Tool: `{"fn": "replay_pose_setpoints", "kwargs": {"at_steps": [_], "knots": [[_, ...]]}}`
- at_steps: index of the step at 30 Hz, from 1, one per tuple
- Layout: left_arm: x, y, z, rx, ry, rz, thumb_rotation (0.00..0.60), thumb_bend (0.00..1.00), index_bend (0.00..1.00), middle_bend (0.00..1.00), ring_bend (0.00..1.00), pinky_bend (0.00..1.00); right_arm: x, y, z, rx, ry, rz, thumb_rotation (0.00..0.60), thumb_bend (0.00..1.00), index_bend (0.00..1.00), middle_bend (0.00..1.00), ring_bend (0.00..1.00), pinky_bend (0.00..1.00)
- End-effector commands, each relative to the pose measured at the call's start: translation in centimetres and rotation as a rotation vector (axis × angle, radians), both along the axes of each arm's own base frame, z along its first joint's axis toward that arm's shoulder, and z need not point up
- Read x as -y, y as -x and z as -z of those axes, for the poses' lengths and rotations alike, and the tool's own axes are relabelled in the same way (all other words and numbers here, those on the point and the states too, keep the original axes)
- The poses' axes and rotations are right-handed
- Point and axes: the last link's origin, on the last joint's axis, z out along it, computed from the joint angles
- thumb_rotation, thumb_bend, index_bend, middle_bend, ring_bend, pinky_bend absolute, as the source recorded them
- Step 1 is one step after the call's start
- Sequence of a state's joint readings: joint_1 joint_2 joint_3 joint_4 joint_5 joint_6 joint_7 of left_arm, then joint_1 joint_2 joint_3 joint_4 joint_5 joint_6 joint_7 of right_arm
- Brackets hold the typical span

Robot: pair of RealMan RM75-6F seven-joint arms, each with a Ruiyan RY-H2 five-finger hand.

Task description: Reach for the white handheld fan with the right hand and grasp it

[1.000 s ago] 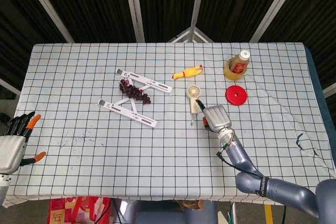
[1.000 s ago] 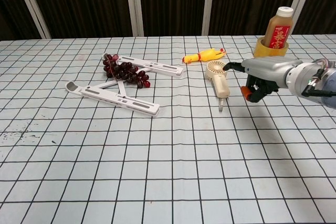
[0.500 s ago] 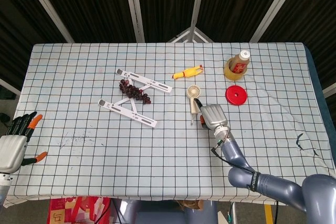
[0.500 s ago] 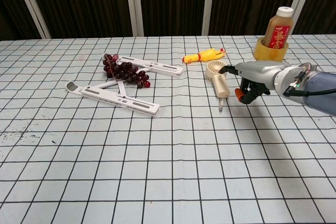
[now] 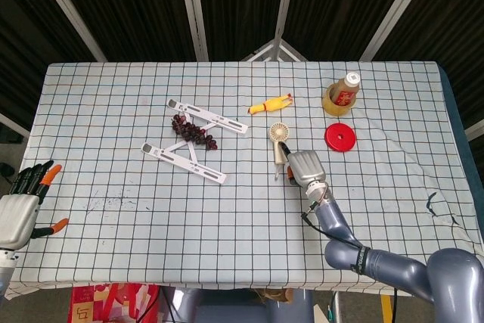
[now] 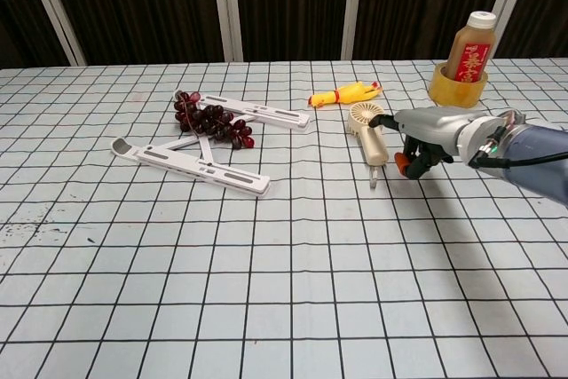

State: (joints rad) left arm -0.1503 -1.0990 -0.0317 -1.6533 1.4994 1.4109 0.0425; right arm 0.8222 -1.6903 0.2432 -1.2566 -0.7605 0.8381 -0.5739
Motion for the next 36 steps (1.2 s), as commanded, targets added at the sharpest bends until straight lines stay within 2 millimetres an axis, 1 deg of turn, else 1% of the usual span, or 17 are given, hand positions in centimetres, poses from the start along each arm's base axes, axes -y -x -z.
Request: {"fn": "replay_pose_setpoints", "kwargs": {"at_steps": [1, 11, 21, 24, 27, 30, 33, 36], "knots": [[0.0, 0.0, 0.0, 0.001, 0.000, 0.000, 0.600, 0.00, 0.00, 0.00, 0.00, 0.00, 0.0, 0.1, 0.1, -0.002, -0.001, 0.003, 0.600, 0.71, 0.00, 0.84, 0.93, 0.78], [0.0, 0.0, 0.0, 0.003, 0.002, 0.000, 0.600, 0.00, 0.00, 0.00, 0.00, 0.00, -0.6, 0.9, 1.0, -0.026, -0.031, 0.023, 0.600, 0.72, 0.00, 0.84, 0.93, 0.78], [0.0, 0.0, 0.1, 0.003, 0.002, -0.001, 0.600, 0.00, 0.00, 0.00, 0.00, 0.00, -1.7, 1.2, 2.7, -0.037, -0.073, 0.038, 0.600, 0.73, 0.00, 0.84, 0.93, 0.78], [-0.1, 0.0, 0.0, 0.004, -0.001, -0.003, 0.600, 0.00, 0.00, 0.00, 0.00, 0.00, -1.7, 1.1, 2.8, -0.039, -0.069, 0.036, 0.600, 0.73, 0.00, 0.84, 0.93, 0.78], [-0.1, 0.1, 0.0, 0.006, -0.003, -0.006, 0.600, 0.00, 0.00, 0.00, 0.00, 0.00, -1.4, 0.8, 2.4, -0.028, -0.046, 0.027, 0.600, 0.73, 0.00, 0.84, 0.93, 0.78], [-0.1, 0.1, -0.1, 0.008, -0.004, -0.006, 0.600, 0.00, 0.00, 0.00, 0.00, 0.00, -0.9, 0.1, 1.4, -0.008, 0.001, 0.005, 0.600, 0.73, 0.00, 0.84, 0.93, 0.78], [-0.1, 0.1, -0.1, 0.007, -0.003, -0.006, 0.600, 0.00, 0.00, 0.00, 0.00, 0.00, -0.5, -0.9, -0.1, 0.028, 0.062, -0.029, 0.600, 0.73, 0.00, 0.84, 0.93, 0.78], [-0.1, 0.1, -0.1, 0.005, -0.003, -0.005, 0.600, 0.00, 0.00, 0.00, 0.00, 0.00, -0.3, -2.0, -2.1, 0.086, 0.137, -0.070, 0.600, 0.73, 0.00, 0.84, 0.91, 0.78]]}}
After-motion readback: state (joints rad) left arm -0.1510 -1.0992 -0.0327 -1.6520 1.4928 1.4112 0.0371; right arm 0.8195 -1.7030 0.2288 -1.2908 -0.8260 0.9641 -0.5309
